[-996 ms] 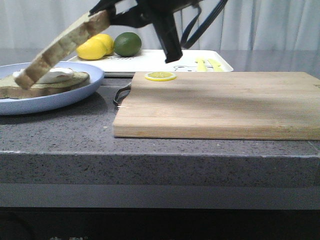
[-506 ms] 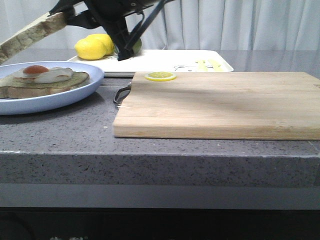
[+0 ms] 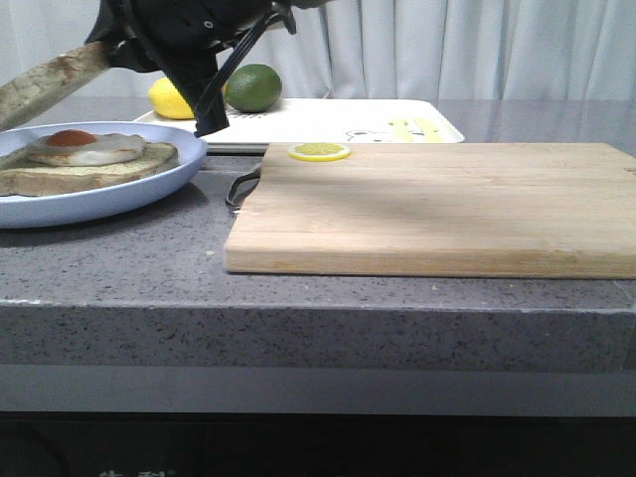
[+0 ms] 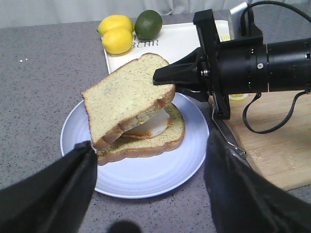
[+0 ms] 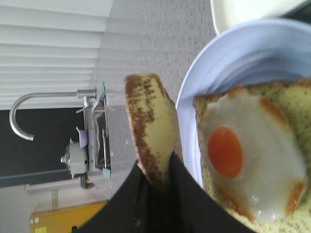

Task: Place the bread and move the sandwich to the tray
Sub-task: 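Lower the bread slice onto the fried egg with the right gripper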

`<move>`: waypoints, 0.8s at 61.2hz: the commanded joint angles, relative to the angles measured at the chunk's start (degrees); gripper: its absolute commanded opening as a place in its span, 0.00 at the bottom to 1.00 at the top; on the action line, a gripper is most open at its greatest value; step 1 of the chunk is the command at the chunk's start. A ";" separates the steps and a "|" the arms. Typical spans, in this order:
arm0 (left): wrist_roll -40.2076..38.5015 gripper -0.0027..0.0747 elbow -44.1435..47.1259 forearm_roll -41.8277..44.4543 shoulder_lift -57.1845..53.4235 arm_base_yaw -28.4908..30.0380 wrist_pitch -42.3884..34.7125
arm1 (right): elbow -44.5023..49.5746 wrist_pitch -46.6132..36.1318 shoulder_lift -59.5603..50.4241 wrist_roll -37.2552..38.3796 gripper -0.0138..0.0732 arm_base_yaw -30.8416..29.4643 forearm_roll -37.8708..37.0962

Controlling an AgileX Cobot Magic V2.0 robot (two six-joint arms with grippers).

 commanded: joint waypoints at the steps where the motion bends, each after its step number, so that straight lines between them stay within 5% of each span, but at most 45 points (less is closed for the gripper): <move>1: -0.46 0.64 -1.64 0.02 0.40 -0.53 -4.54 | -2.29 0.25 -3.29 -0.20 0.22 0.00 6.45; 40: -0.46 0.64 -1.64 0.02 0.40 -0.53 -4.25 | -0.40 1.15 -3.29 -2.44 0.23 -0.06 0.03; 49: -0.46 0.64 -1.64 0.02 0.40 -0.53 -4.25 | 1.50 1.09 -3.29 -2.44 0.36 -0.06 -0.15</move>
